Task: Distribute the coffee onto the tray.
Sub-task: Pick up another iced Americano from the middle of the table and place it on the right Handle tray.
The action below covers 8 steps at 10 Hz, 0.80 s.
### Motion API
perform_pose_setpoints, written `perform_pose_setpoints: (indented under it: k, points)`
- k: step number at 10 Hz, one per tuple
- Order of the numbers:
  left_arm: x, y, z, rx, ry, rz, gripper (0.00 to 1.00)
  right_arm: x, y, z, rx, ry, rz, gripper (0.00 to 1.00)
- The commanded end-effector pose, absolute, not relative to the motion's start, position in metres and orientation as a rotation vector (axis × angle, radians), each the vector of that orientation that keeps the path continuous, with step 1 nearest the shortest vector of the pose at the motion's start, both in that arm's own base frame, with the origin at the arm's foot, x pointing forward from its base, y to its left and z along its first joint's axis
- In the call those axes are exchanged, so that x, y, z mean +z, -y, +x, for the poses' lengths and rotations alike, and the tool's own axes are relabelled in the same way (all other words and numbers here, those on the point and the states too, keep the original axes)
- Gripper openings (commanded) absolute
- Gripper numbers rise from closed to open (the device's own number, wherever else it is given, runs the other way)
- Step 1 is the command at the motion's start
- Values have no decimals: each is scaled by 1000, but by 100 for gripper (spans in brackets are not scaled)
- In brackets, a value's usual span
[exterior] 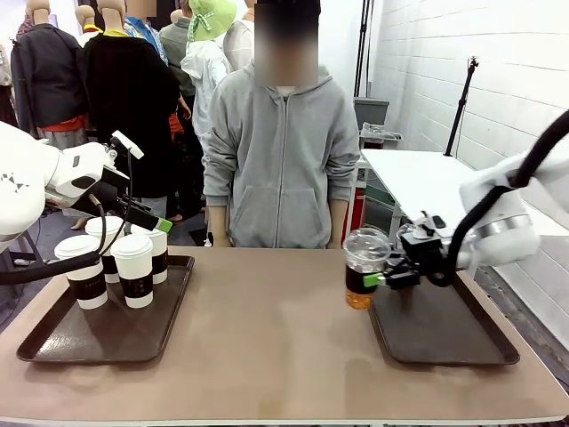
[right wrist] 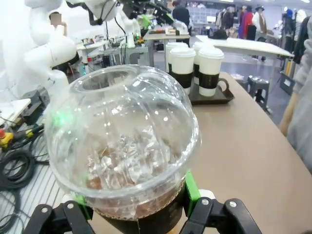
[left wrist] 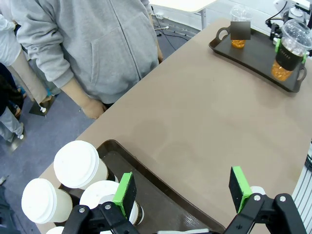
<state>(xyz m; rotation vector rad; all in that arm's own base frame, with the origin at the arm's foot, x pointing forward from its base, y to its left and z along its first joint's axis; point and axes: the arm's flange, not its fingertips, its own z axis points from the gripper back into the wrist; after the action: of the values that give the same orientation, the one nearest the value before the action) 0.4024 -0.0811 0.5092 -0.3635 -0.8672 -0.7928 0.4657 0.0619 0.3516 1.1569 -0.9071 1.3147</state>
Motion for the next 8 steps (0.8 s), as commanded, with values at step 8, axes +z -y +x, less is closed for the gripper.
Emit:
perform_pose_setpoints:
  k: [8]
  points:
    - [507,79,403,-791,864,-369,100,294,25,452,1203,990,1095,83]
